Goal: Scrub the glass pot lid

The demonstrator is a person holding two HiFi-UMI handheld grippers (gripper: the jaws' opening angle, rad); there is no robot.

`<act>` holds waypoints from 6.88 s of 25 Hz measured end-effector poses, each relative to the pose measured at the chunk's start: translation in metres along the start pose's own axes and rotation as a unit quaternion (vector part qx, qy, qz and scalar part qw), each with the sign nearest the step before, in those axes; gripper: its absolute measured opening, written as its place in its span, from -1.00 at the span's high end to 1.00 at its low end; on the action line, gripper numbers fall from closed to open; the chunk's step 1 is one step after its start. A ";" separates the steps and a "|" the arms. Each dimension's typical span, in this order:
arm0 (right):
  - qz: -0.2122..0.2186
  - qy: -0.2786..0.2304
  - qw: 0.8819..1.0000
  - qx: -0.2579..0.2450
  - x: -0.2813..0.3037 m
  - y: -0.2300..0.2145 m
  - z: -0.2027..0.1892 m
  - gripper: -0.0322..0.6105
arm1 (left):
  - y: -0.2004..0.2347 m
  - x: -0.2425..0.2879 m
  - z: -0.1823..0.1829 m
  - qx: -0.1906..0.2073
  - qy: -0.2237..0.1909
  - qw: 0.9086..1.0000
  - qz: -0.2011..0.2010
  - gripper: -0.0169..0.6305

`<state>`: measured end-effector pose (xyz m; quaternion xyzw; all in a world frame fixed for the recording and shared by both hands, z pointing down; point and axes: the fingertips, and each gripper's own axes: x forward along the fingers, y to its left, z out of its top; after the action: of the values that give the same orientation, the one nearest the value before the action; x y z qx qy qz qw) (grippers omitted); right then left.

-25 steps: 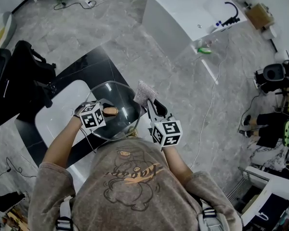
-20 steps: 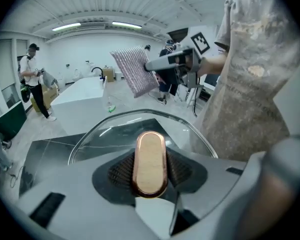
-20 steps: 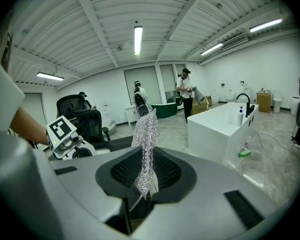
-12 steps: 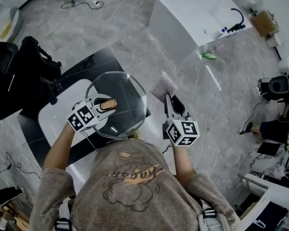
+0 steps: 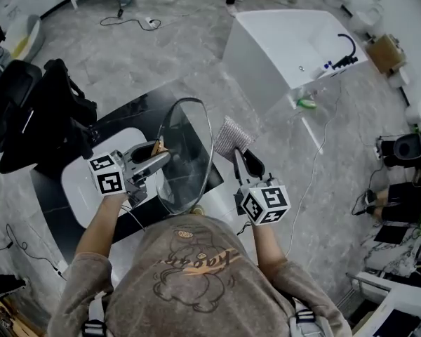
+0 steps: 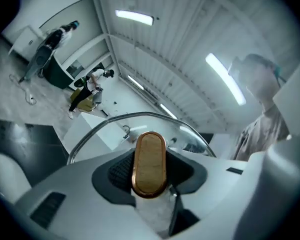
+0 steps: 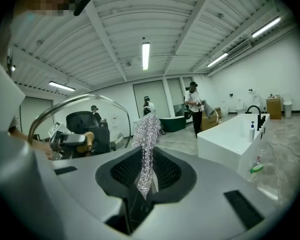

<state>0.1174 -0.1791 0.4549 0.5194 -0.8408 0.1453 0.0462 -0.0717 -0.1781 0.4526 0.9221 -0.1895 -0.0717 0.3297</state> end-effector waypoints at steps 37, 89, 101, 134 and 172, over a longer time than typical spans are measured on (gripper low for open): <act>0.257 -0.004 0.966 -0.009 0.027 0.149 0.069 0.68 | -0.014 0.010 -0.011 -0.214 -0.152 0.959 -0.106 0.39; 0.394 0.225 0.891 0.007 0.007 0.183 -0.062 0.69 | -0.006 -0.014 0.024 -0.258 -0.250 0.928 -0.104 0.39; 0.492 0.156 0.850 0.107 -0.032 0.205 0.008 0.69 | 0.011 -0.020 0.013 -0.273 -0.249 0.926 -0.079 0.39; 0.315 0.166 0.933 0.046 0.084 0.150 -0.024 0.69 | -0.001 -0.015 0.010 -0.306 -0.265 0.907 -0.117 0.39; 0.161 0.112 0.973 0.121 0.025 0.039 -0.040 0.69 | 0.058 -0.033 -0.019 -0.100 -0.049 0.982 0.155 0.39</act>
<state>0.0687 -0.1723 0.4914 0.3592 -0.8791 0.3088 0.0529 -0.1151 -0.1952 0.5039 0.8391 -0.3382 -0.0835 0.4178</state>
